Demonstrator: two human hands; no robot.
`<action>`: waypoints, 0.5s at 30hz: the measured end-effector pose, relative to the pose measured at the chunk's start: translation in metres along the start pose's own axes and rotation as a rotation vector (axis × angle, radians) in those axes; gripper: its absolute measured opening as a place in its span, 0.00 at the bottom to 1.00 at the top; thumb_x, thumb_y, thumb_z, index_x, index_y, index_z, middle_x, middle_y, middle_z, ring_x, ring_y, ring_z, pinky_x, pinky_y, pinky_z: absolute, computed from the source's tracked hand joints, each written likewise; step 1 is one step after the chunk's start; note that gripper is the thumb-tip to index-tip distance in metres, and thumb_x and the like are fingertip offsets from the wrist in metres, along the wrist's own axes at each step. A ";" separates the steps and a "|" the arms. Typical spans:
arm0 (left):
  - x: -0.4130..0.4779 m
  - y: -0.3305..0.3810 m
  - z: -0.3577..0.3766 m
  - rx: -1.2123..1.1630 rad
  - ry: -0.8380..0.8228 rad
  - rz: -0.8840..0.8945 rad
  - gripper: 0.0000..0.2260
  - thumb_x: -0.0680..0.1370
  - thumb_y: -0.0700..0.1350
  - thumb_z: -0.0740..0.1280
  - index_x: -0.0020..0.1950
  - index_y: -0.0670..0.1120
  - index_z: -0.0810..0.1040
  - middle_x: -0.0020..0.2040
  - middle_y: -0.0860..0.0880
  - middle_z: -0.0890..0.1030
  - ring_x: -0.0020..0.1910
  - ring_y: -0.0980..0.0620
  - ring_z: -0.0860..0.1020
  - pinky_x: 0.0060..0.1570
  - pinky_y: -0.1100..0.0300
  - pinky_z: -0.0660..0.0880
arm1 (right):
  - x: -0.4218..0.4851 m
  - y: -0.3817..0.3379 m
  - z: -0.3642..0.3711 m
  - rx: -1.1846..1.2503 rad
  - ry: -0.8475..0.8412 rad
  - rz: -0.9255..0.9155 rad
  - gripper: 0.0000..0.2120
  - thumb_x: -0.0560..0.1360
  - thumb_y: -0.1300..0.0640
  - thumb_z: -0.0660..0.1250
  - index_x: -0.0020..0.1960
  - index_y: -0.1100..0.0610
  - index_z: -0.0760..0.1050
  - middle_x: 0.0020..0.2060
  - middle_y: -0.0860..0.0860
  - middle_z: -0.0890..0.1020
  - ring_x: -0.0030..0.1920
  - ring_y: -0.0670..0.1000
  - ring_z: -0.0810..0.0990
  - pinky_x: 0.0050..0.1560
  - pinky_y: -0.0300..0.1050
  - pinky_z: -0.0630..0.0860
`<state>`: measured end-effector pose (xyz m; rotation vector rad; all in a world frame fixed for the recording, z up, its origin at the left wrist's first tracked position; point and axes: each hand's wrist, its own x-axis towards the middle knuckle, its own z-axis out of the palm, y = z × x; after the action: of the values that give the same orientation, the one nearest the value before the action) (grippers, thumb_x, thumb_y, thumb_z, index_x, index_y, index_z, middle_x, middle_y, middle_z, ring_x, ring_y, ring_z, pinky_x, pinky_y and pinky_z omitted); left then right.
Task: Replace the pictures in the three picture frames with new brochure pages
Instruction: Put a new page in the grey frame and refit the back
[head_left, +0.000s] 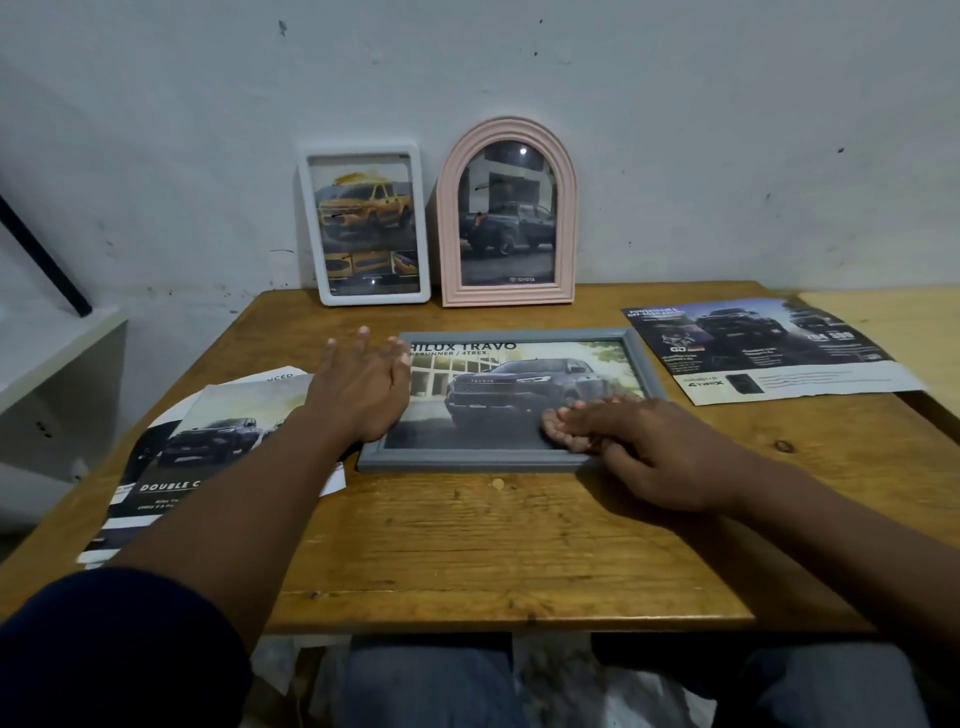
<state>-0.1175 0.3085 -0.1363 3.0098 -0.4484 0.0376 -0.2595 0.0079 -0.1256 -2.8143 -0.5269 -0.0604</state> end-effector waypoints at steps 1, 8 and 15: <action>-0.001 0.001 0.000 0.007 0.002 -0.003 0.26 0.86 0.54 0.41 0.83 0.48 0.54 0.83 0.46 0.55 0.82 0.46 0.46 0.78 0.44 0.41 | -0.006 0.002 0.003 -0.081 0.067 0.011 0.24 0.75 0.47 0.54 0.68 0.49 0.76 0.62 0.48 0.80 0.62 0.50 0.77 0.61 0.52 0.75; 0.005 0.011 -0.009 0.048 -0.076 -0.034 0.28 0.85 0.58 0.40 0.83 0.47 0.54 0.83 0.46 0.52 0.82 0.45 0.43 0.78 0.42 0.38 | -0.005 -0.006 -0.018 0.602 0.604 0.462 0.12 0.80 0.59 0.59 0.41 0.57 0.78 0.34 0.52 0.80 0.34 0.53 0.78 0.34 0.46 0.72; 0.005 0.081 0.001 -0.061 -0.034 0.251 0.34 0.81 0.67 0.45 0.83 0.52 0.47 0.83 0.48 0.46 0.81 0.47 0.40 0.78 0.43 0.39 | 0.071 0.042 -0.085 0.657 0.430 0.665 0.10 0.73 0.61 0.60 0.38 0.63 0.77 0.32 0.63 0.77 0.26 0.56 0.75 0.27 0.37 0.68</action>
<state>-0.1363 0.2295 -0.1297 2.8799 -0.8122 -0.0079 -0.1770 -0.0287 -0.0487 -2.1005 0.4235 -0.2862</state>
